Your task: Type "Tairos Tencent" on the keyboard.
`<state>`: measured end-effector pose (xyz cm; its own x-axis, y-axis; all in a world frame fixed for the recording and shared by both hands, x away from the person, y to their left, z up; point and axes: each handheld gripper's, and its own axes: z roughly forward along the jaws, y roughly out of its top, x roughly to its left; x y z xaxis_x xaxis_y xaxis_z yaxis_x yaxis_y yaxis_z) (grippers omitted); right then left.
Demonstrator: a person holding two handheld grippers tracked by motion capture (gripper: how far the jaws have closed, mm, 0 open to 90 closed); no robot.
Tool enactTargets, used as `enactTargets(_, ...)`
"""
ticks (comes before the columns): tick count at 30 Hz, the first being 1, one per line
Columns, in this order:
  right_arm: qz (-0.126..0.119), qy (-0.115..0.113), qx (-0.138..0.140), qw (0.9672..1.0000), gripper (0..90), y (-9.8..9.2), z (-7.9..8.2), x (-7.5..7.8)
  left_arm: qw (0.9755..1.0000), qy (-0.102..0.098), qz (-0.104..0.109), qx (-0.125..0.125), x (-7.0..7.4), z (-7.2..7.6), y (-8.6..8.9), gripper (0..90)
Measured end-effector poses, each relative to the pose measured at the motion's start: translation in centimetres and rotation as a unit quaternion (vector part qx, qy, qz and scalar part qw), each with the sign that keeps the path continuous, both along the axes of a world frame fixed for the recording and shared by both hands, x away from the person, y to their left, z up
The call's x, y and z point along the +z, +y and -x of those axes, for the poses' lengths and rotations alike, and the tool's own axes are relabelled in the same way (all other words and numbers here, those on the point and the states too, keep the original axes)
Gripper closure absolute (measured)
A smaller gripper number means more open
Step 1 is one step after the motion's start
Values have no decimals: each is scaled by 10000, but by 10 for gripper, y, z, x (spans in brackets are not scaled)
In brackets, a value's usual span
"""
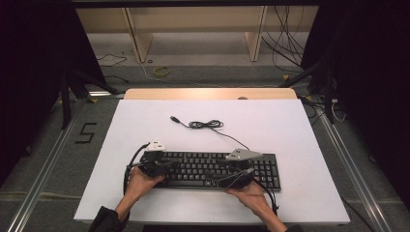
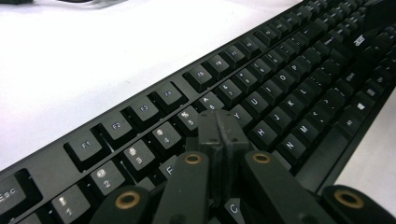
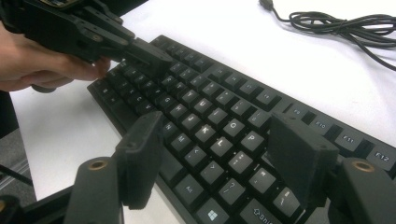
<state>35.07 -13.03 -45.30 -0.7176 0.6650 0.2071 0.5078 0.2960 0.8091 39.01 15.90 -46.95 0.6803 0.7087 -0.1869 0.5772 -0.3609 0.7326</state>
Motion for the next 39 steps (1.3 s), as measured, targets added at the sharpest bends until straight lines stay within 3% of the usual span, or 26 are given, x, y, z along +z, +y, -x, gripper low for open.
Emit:
enactTargets(20, -1, -22, 32, 10000, 354, -4, 8, 0, 9995, 190, -254, 81, -7, -5, -4, 895)
enactTargets(29, -1, -54, 9, 10000, 354, -6, 8, 1, 9995, 153, -253, 53, -6, -4, -4, 896)
enactTargets(39, -7, -63, -24, 10000, 354, -7, 8, 1, 9999, 32, 103, 92, 4, -1, 3, 837)
